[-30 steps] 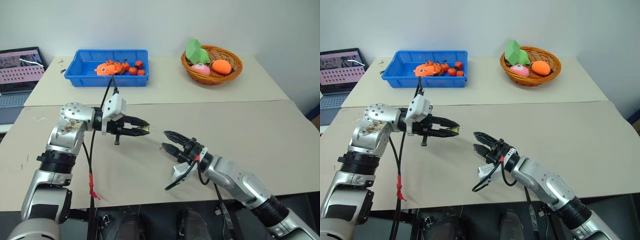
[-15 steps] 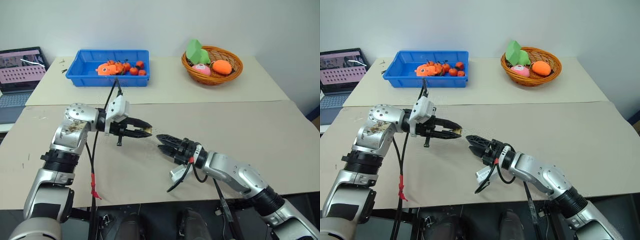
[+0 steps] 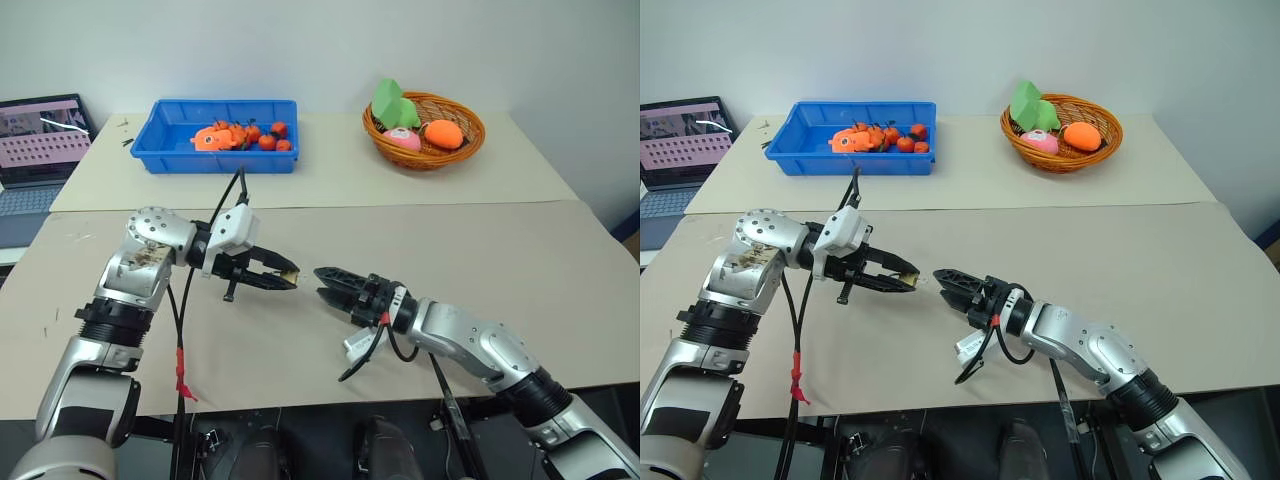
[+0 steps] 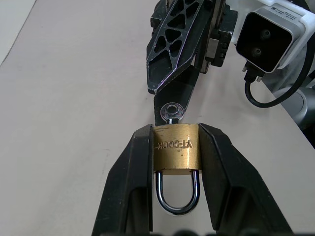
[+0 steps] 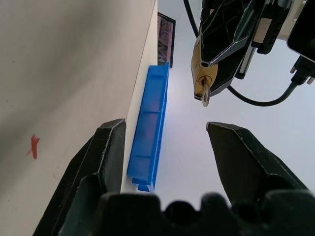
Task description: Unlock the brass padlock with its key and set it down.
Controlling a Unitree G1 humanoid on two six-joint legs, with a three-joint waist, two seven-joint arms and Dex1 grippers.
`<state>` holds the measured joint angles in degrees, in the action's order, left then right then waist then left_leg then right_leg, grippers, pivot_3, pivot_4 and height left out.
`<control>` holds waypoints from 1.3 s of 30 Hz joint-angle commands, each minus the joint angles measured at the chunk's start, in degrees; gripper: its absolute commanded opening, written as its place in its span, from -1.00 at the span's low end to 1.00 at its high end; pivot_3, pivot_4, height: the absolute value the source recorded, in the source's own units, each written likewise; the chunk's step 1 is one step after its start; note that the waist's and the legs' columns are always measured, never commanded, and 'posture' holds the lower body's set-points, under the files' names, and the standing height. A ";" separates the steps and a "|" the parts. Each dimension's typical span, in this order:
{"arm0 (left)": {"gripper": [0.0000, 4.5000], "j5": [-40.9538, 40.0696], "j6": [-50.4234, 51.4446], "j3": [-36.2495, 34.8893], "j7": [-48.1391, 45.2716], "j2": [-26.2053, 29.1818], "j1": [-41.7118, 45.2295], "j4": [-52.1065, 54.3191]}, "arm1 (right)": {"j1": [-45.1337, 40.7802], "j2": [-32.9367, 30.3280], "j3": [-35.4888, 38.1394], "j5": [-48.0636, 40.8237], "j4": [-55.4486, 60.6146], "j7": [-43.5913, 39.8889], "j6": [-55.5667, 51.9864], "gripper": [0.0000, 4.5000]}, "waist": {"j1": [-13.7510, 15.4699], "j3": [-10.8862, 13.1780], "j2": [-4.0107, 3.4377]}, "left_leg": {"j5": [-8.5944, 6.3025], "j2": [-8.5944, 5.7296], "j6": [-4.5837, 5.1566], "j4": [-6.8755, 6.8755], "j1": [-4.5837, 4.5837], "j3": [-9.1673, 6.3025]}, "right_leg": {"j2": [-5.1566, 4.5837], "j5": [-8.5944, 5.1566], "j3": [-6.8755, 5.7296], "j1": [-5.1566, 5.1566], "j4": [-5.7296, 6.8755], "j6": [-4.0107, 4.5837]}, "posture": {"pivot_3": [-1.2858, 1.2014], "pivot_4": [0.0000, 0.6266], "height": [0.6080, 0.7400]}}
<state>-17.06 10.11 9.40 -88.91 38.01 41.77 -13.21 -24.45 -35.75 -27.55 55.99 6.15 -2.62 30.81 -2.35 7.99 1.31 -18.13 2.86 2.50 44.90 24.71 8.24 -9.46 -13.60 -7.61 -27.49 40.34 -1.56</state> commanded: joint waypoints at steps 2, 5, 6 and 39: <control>-0.63 0.19 -1.59 -0.41 0.34 -0.20 1.36 -0.06 | -1.40 0.63 1.80 -0.57 2.14 -0.42 0.81 0.40 | -0.01 0.00 0.00 | 0.00 0.00 0.00 0.00 0.00 0.00 | 0.00 0.00 0.00 0.00 0.00 0.00 | 0.03 -0.52 0.03; -0.63 0.19 -1.63 -0.38 0.37 -0.27 1.41 -0.09 | -1.54 0.90 1.93 -0.60 2.12 -0.66 0.85 0.40 | -0.01 0.00 0.00 | 0.00 0.00 0.00 0.00 0.00 0.00 | 0.00 0.00 0.00 0.00 0.00 0.00 | 0.03 -0.52 0.03; -0.63 0.20 -1.66 -0.38 0.37 -0.27 1.44 -0.10 | -1.73 1.04 1.95 -0.61 2.03 -0.72 0.79 0.40 | -0.01 0.00 0.00 | 0.00 0.00 0.00 0.00 0.00 0.00 | 0.00 0.00 0.00 0.00 0.00 0.00 | 0.03 -0.52 0.03; -0.63 0.06 -1.24 -0.51 1.23 -0.28 1.56 -0.13 | -3.19 2.63 2.04 -0.32 1.44 -1.23 0.55 -0.86 | -0.02 0.00 0.00 | 0.00 0.00 0.00 0.02 0.00 0.00 | 0.00 0.00 0.00 0.00 0.03 0.00 | 0.03 -0.52 0.03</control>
<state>-16.80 9.66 9.93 -88.18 37.62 41.93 -13.55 -26.34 -33.46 -27.21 56.06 6.19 -4.52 30.91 -2.37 7.99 1.31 -18.13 2.86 2.51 44.92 24.71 8.23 -9.46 -13.60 -7.61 -27.49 40.37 -1.56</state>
